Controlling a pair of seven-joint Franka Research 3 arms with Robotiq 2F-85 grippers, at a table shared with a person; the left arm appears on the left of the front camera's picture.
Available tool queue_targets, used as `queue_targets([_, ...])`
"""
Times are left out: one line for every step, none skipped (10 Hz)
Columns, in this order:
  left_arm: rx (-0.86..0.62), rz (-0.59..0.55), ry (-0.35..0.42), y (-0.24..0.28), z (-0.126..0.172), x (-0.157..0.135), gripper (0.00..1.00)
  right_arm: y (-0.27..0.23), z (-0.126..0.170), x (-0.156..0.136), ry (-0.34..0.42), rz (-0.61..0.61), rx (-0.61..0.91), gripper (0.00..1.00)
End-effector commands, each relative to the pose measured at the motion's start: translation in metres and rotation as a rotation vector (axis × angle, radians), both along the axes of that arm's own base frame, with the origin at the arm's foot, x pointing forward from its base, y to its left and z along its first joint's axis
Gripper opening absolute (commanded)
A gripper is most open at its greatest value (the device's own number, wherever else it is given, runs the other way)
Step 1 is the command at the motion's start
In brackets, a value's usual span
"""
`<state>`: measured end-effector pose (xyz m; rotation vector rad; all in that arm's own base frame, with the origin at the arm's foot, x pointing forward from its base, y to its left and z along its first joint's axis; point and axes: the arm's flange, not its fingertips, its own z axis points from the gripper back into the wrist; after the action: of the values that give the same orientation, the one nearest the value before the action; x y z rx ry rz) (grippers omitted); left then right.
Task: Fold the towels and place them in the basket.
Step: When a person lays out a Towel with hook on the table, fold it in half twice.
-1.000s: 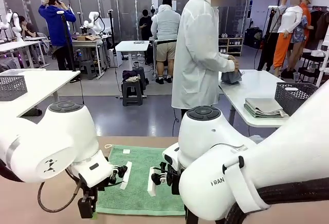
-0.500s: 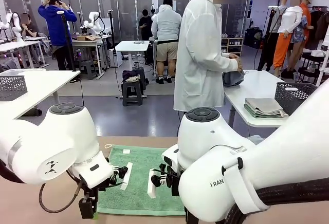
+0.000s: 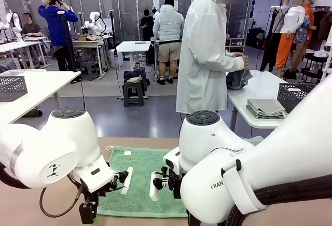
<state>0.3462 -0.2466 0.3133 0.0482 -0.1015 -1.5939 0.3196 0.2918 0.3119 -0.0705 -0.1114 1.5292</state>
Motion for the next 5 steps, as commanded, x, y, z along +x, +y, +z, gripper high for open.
queue_targets([-0.030,-0.010,0.010,0.0042,-0.0129,0.0048,1.00,0.0039,-0.0052,0.0135,-0.016,0.026,0.004,1.00])
queue_targets([-0.030,-0.010,0.006,0.0038,-0.0161,0.0073,1.00,0.0046,-0.0069,0.0156,-0.016,0.024,0.007,1.00])
queue_targets([-0.030,-0.009,0.008,0.0036,-0.0183,0.0096,1.00,0.0054,-0.0090,0.0177,-0.013,0.021,0.008,1.00])
queue_targets([-0.028,-0.010,0.018,0.0032,-0.0208,0.0120,1.00,0.0053,-0.0115,0.0201,-0.001,0.028,0.011,1.00])
queue_targets([-0.028,-0.009,0.023,0.0030,-0.0218,0.0130,1.00,0.0048,-0.0133,0.0224,0.013,0.031,0.010,1.00])
